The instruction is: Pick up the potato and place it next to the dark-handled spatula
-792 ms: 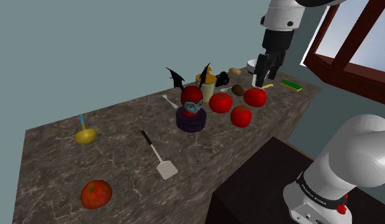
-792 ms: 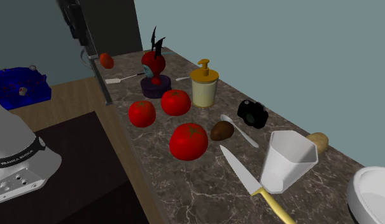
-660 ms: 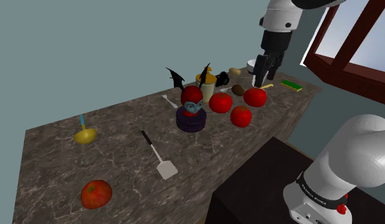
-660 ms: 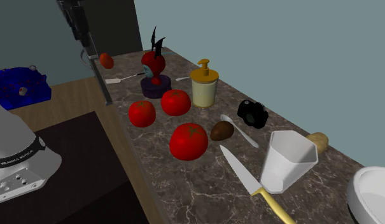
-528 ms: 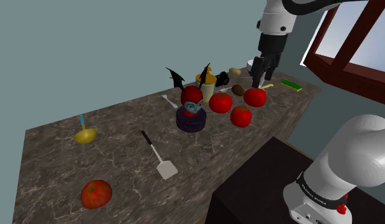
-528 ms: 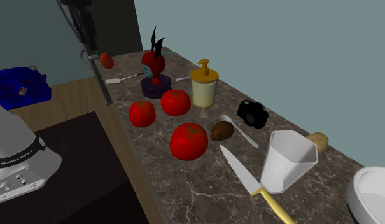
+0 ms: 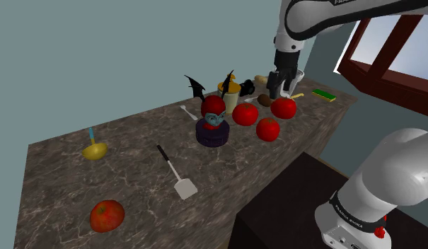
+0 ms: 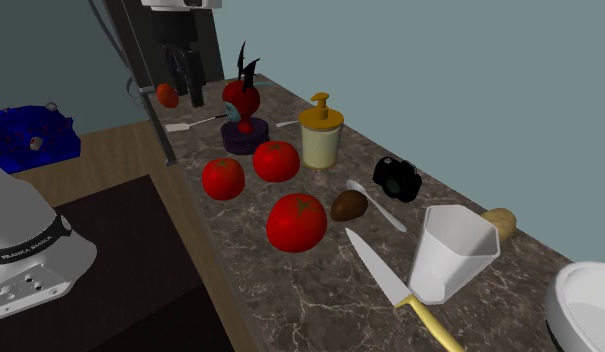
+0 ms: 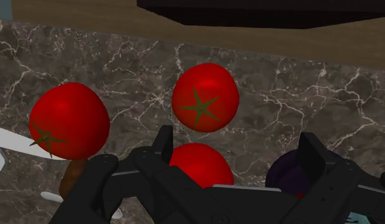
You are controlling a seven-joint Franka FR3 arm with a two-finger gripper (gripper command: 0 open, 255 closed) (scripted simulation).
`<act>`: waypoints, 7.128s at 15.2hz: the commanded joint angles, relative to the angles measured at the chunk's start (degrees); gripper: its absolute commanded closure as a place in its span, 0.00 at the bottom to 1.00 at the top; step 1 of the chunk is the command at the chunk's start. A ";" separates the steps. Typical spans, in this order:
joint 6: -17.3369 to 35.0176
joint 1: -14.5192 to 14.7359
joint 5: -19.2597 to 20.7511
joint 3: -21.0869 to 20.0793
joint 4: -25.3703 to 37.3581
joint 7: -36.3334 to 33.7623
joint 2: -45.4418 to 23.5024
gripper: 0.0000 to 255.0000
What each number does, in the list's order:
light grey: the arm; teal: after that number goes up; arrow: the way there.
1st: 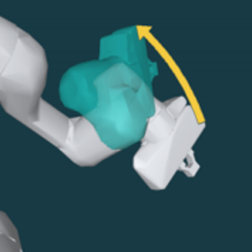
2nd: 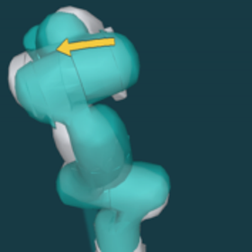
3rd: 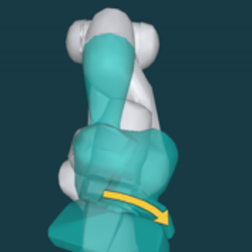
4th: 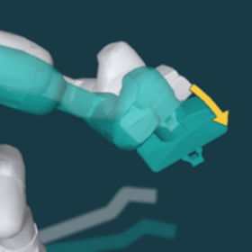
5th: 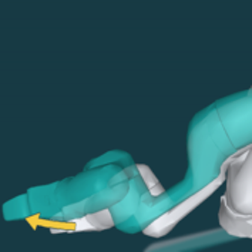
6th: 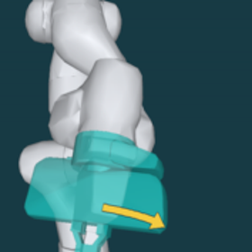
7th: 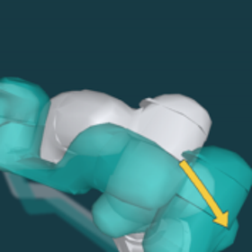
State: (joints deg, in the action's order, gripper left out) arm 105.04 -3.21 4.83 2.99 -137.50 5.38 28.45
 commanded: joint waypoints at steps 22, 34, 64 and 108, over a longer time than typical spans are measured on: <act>20.80 -7.74 5.72 7.66 27.42 5.49 -44.96 0.00; 21.85 -12.00 4.41 8.79 47.10 7.92 -64.10 0.00; 19.96 -12.37 4.34 8.92 47.87 8.83 -62.82 1.00; 11.94 6.55 10.50 -1.05 11.49 -20.41 -25.05 1.00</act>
State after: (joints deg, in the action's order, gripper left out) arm 117.44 2.80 15.47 2.50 -125.64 -13.99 2.82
